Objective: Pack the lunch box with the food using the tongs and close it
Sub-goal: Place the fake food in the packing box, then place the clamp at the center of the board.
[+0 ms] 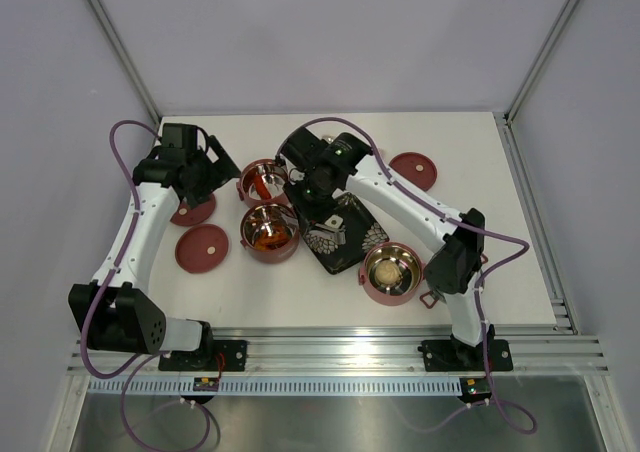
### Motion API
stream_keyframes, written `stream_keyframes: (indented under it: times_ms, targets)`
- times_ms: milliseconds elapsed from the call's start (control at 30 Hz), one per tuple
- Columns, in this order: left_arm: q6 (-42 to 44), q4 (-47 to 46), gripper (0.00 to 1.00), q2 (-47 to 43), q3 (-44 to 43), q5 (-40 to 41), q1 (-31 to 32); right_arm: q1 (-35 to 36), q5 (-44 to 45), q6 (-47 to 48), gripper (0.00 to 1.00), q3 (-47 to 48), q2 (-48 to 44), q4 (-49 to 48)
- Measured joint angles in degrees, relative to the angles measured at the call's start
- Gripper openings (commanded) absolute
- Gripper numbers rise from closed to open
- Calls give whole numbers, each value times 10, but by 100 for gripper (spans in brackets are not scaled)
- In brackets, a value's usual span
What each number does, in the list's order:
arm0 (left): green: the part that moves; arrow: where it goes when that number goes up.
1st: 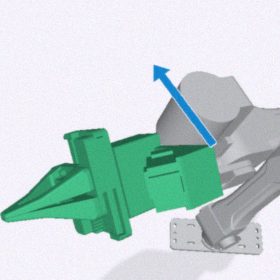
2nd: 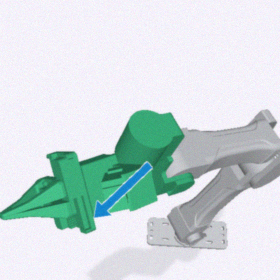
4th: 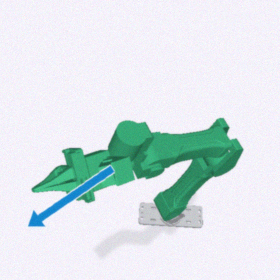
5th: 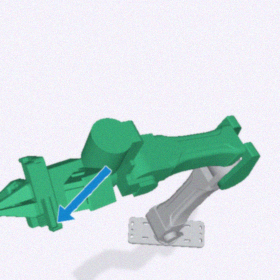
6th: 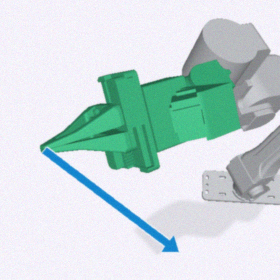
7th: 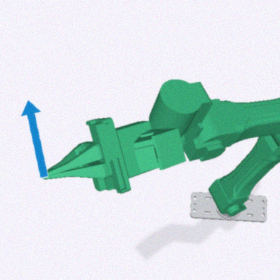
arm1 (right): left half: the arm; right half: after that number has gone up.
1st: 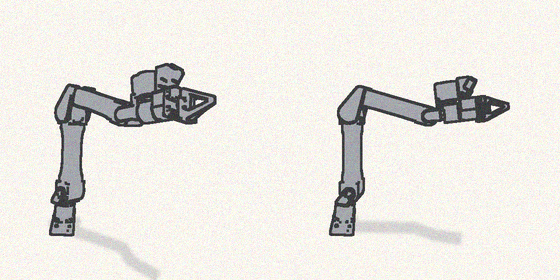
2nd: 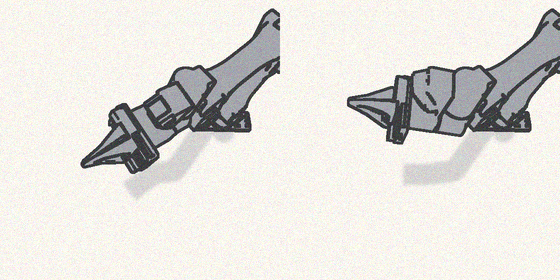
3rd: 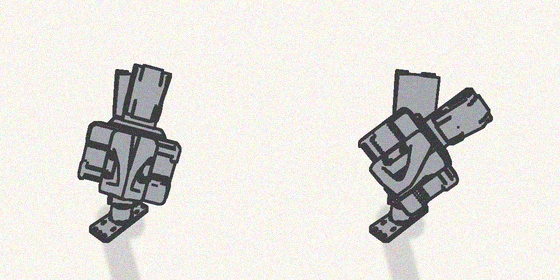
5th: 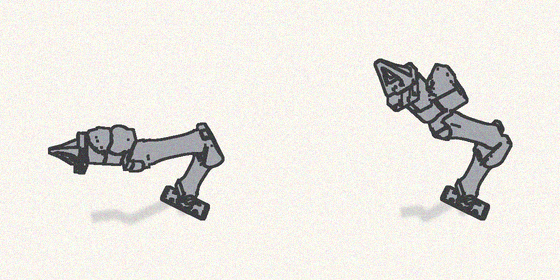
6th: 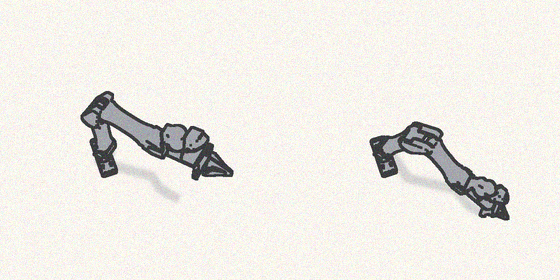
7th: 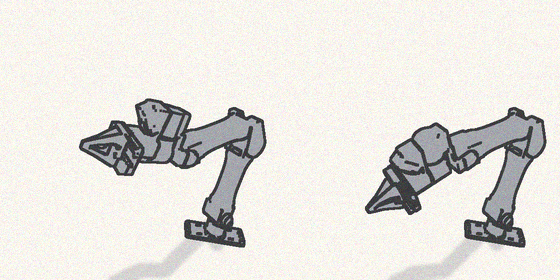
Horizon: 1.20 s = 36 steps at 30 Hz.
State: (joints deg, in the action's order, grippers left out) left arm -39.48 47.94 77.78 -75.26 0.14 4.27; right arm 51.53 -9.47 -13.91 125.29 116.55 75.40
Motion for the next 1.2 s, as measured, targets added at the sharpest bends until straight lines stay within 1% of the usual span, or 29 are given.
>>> stream_keyframes:
  times_ms: [33, 67, 167, 200, 367, 433, 500, 633, 767, 933, 1033, 1100, 1200]
  targets:
    - [0, 0, 99, 0, 0, 0, 0, 1, -3, 0, 18, -5, 0, -3]
    - [0, 0, 99, 0, 0, 0, 0, 2, -4, 0, 24, -9, 1, -5]
    - [0, 0, 99, 0, 0, 0, -1, 2, -7, 0, 34, -9, 9, -10]
    - [0, 0, 99, 0, 0, 0, -1, 2, -7, 0, 40, -9, 12, -11]
    - [0, 0, 99, 0, 0, 0, -1, 2, -7, 0, 47, -9, 22, -19]
    - [0, 0, 99, 0, 0, 0, -1, 2, -7, 0, 47, -9, 25, -20]
    - [0, 0, 99, 0, 0, 0, -1, 2, -7, 0, 44, -9, 26, -21]
    - [0, 0, 99, 0, 0, 0, -1, 2, -1, 3, 30, -4, 26, -21]
    - [0, 0, 99, 0, 0, 0, -1, 2, 21, 5, 24, 9, 26, -23]
    - [0, 0, 99, 0, 0, 0, -1, -4, 47, 5, 23, 19, 21, -27]
    - [0, 1, 99, 0, -1, 0, -1, -22, 71, 6, 23, 19, 11, -28]
    - [0, 1, 99, 0, -2, 0, -1, -50, 89, 6, 23, 9, -9, -37]
    - [0, 2, 99, 0, -2, 0, -1, -119, 119, 2, 24, -35, -64, -59]
